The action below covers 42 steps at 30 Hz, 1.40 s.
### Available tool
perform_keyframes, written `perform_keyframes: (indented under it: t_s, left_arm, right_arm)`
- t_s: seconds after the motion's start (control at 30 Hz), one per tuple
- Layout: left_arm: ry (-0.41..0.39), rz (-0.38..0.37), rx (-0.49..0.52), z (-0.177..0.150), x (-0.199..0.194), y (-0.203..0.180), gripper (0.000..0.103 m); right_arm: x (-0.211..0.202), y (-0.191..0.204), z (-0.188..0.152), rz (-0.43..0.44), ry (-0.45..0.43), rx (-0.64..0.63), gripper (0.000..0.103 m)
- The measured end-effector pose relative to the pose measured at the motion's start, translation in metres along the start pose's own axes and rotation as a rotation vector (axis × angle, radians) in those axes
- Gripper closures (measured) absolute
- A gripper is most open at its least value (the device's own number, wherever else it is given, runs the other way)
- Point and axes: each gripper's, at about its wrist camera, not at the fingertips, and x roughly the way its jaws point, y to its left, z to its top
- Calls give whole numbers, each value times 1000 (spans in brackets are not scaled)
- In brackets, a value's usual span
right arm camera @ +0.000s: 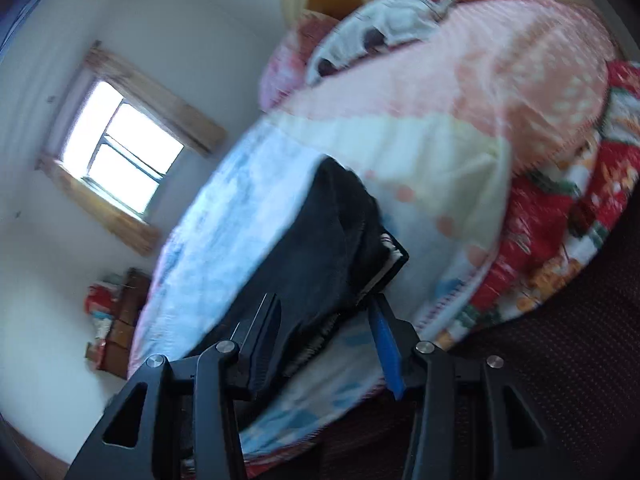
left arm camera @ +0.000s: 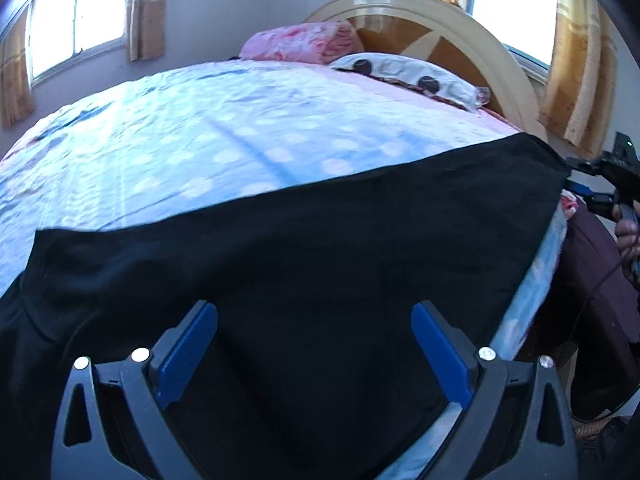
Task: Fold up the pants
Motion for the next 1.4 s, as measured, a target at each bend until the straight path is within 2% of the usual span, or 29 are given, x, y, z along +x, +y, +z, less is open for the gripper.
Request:
perform_keyframes:
  t_s: [0.17, 0.23, 0.27, 0.3, 0.4, 0.47, 0.63, 0.7, 0.83, 0.9, 1.03, 1.1, 1.17, 1.27, 1.3, 1.4]
  left_arm:
    - [-35, -35, 11, 14, -3, -15, 3]
    - [-43, -45, 22, 18, -4, -20, 3]
    - [-47, -48, 29, 19, -4, -23, 3]
    - [-49, -53, 33, 22, -4, -25, 3]
    - [-52, -94, 20, 31, 4, -32, 3]
    - [-45, -173, -22, 39, 11, -34, 3]
    - [-43, -352, -128, 59, 27, -45, 3]
    - [-42, -407, -153, 69, 36, -52, 3]
    - [-24, -582, -256, 83, 57, -67, 2]
    - [14, -643, -308, 86, 71, -75, 2]
    - [121, -762, -444, 81, 101, -85, 2]
    - [125, -768, -476, 80, 104, -86, 2]
    - [120, -776, -463, 83, 101, -90, 2]
    - [135, -730, -450, 84, 102, -96, 6]
    - [131, -716, -437, 85, 100, -99, 10]
    - [114, -650, -371, 86, 97, -108, 41]
  right_arm:
    - [14, -8, 8, -83, 14, 35, 55]
    - [13, -13, 8, -76, -11, 46, 56]
    - [11, -15, 10, -68, -23, 46, 68]
    - [7, -14, 10, -72, -38, 35, 76]
    - [-1, 3, 8, -57, -78, -51, 83]
    - [-4, 21, 6, -52, -100, -138, 90]
    - [4, 81, -12, -70, -117, -408, 91]
    - [13, 107, -30, -70, -91, -539, 91]
    - [42, 143, -77, -100, -1, -797, 91]
    - [56, 150, -96, -102, 49, -874, 91]
    - [74, 151, -119, -119, 105, -950, 91]
    - [78, 151, -125, -134, 119, -972, 91]
    - [82, 151, -131, -152, 136, -1012, 91]
    - [85, 152, -136, -149, 148, -1038, 91]
    - [84, 152, -136, -139, 144, -1037, 91]
    - [78, 156, -137, -76, 136, -1047, 91]
